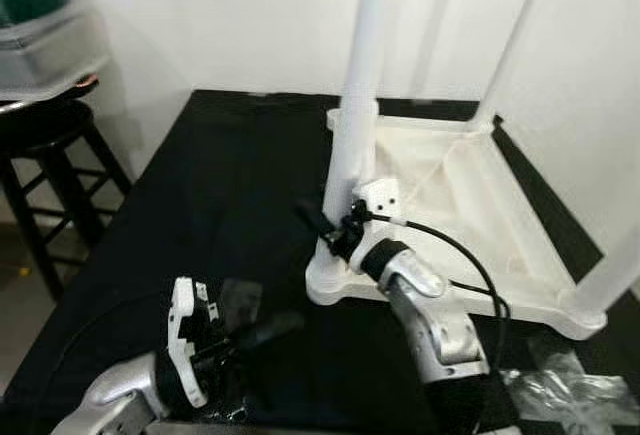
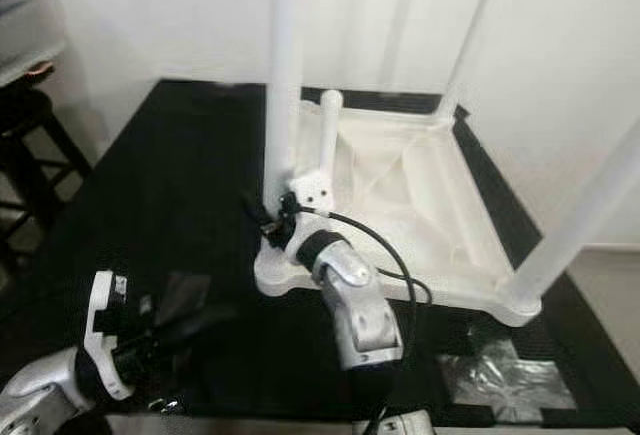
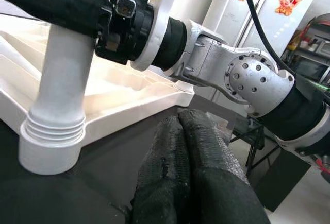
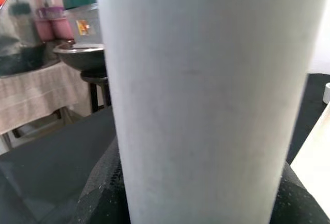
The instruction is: Building children table
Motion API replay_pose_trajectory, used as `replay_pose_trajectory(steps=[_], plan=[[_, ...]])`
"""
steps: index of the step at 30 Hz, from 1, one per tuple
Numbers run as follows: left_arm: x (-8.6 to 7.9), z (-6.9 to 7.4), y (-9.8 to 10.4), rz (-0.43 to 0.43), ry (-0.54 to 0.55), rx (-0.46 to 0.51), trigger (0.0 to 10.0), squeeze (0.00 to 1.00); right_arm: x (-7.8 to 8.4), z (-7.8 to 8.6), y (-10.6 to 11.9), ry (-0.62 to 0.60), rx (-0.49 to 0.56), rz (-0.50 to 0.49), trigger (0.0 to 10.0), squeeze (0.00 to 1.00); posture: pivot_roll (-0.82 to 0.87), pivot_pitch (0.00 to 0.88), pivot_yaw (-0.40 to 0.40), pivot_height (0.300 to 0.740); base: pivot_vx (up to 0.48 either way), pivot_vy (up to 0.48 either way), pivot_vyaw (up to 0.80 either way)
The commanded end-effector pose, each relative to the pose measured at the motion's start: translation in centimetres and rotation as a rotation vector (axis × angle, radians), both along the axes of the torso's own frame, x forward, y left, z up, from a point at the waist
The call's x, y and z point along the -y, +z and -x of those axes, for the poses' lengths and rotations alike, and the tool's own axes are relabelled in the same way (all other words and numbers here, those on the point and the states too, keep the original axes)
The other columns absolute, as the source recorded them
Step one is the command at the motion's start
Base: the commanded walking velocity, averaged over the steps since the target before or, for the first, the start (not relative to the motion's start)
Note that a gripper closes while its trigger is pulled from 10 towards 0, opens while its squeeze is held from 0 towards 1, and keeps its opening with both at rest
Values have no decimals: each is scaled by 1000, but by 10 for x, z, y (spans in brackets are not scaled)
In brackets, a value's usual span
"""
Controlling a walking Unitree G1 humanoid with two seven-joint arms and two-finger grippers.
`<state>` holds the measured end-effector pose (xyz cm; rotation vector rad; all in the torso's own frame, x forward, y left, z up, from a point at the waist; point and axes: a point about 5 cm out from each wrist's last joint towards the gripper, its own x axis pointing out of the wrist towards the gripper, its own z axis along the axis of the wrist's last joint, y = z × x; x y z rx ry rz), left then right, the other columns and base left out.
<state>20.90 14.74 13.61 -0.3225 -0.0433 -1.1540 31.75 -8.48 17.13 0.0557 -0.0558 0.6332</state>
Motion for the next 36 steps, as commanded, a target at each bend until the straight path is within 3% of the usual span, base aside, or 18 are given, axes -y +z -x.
replay_pose_trajectory(steps=[1,4,5,7,8,9,16,17,18,22,26,31,32,33,34,36], plan=[[-1,0,-2,-5,5,-14,10000,0,6,4,-29,-14,-144,22,0,0,-33,70,-11,740,0,0,0],[-1,-1,-3,-4,9,-15,10000,0,1,4,-32,41,-165,46,431,0,-36,63,-18,740,0,0,0],[-1,-1,-4,-5,11,-14,10000,0,-2,6,-29,93,-155,46,10000,0,-33,57,-18,740,0,0,0],[-1,-1,-4,-5,13,-14,10000,0,-4,7,-28,128,-149,45,10000,0,-33,57,-18,740,0,0,0],[-1,-1,-4,-6,12,-14,10000,0,-7,11,-23,189,-126,55,10000,1000,-32,53,-16,740,0,0,0],[-1,-1,-5,-7,11,-14,10000,0,-7,12,-16,262,-99,62,10000,1000,-33,48,-15,740,0,0,0],[0,-2,-6,-9,5,-14,10000,0,-1,-1,15,429,13,119,10000,1000,-30,41,-17,740,0,0,0],[1,-2,-6,-10,6,-14,10000,0,0,-3,23,509,44,140,10000,890,-21,39,-16,740,0,0,0],[1,-2,-6,-11,6,-13,10000,0,1,-3,28,565,65,156,10000,0,-19,39,-17,740,0,0,0],[1,-2,-6,-13,7,-13,10000,0,1,-2,36,760,99,216,10000,0,-13,40,-19,740,0,0,0],[1,-1,-6,-13,6,-13,10000,0,2,-3,38,807,89,223,10000,0,-10,42,-17,740,0,0,0],[2,-1,-6,-14,3,-15,10000,0,7,-17,35,881,33,210,10000,0,3,46,-22,740,0,0,0],[2,0,-6,-14,4,-16,10000,0,7,-20,35,883,22,203,2902,0,8,48,-24,740,0,0,0],[2,0,-6,-14,4,-16,10000,0,7,-20,35,883,22,203,2902,0,8,48,-24,740,0,0,0],[2,0,-6,-13,4,-16,10000,0,8,-22,34,890,15,197,0,0,8,48,-24,740,0,0,0],[2,0,-6,-13,4,-17,10000,0,10,-24,33,900,6,183,0,0,8,51,-22,740,0,0,0]])
